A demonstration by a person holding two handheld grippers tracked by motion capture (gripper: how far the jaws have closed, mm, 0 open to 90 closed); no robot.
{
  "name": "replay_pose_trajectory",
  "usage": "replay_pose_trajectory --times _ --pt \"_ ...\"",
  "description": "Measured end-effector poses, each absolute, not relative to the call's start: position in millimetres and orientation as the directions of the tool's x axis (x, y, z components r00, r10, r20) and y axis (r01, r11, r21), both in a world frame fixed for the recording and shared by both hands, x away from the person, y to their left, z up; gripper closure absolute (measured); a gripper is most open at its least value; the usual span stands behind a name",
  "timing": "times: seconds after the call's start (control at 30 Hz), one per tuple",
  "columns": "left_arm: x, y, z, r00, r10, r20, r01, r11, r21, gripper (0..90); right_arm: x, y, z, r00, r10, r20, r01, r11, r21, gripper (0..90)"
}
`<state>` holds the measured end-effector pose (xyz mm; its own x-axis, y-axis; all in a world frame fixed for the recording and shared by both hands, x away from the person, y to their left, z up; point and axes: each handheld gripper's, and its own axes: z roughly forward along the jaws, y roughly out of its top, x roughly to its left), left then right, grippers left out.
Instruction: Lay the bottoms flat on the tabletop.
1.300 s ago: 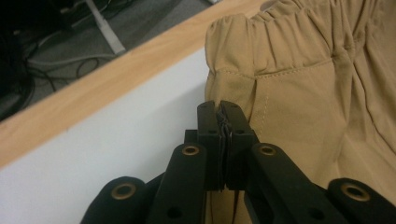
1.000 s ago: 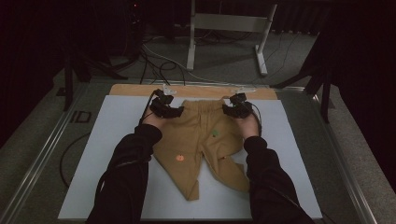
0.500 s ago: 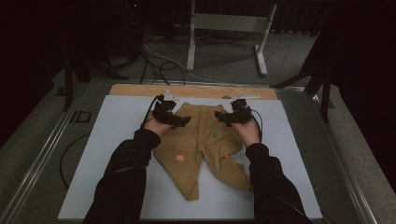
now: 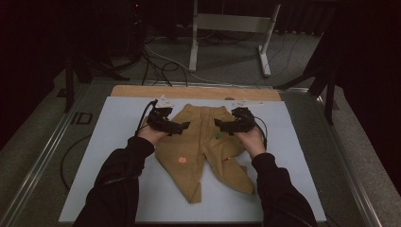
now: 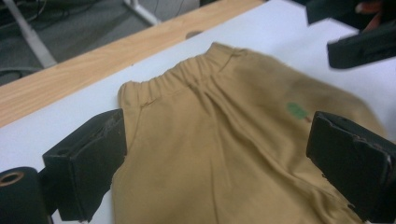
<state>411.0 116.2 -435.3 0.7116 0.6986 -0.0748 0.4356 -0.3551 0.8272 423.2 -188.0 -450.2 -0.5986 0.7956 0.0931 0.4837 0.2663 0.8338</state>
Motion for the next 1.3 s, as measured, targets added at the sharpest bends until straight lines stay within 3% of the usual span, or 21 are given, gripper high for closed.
replay_pose_trajectory --times 0.33,0.73,0.93,1.13,1.3 --pt "354.9 142.1 -436.6 0.776 0.626 -0.077 0.347 -0.321 0.881 5.6 369.4 -184.1 -445.9 -0.695 0.716 0.06 0.385 0.301 0.872 11.3" --pt "290.0 163.9 -458.0 0.824 0.556 -0.113 0.346 -0.334 0.877 8.0 315.8 -193.5 -445.2 -0.73 0.682 0.044 0.35 0.317 0.882 11.4" --pt "283.9 176.5 -479.3 0.797 0.598 -0.082 0.381 -0.393 0.836 18.1 297.5 -202.8 -448.2 -0.731 0.681 0.034 0.348 0.329 0.878 11.5" --pt "258.4 155.7 -499.8 0.903 0.427 -0.055 0.3 -0.532 0.792 30.4 279.7 -221.4 -458.2 -0.708 0.704 0.059 0.392 0.322 0.862 11.6" --pt "251.6 144.7 -508.9 0.928 0.372 -0.023 0.259 -0.6 0.757 34.4 276.4 -228.5 -460.3 -0.701 0.711 0.064 0.403 0.321 0.857 11.8"
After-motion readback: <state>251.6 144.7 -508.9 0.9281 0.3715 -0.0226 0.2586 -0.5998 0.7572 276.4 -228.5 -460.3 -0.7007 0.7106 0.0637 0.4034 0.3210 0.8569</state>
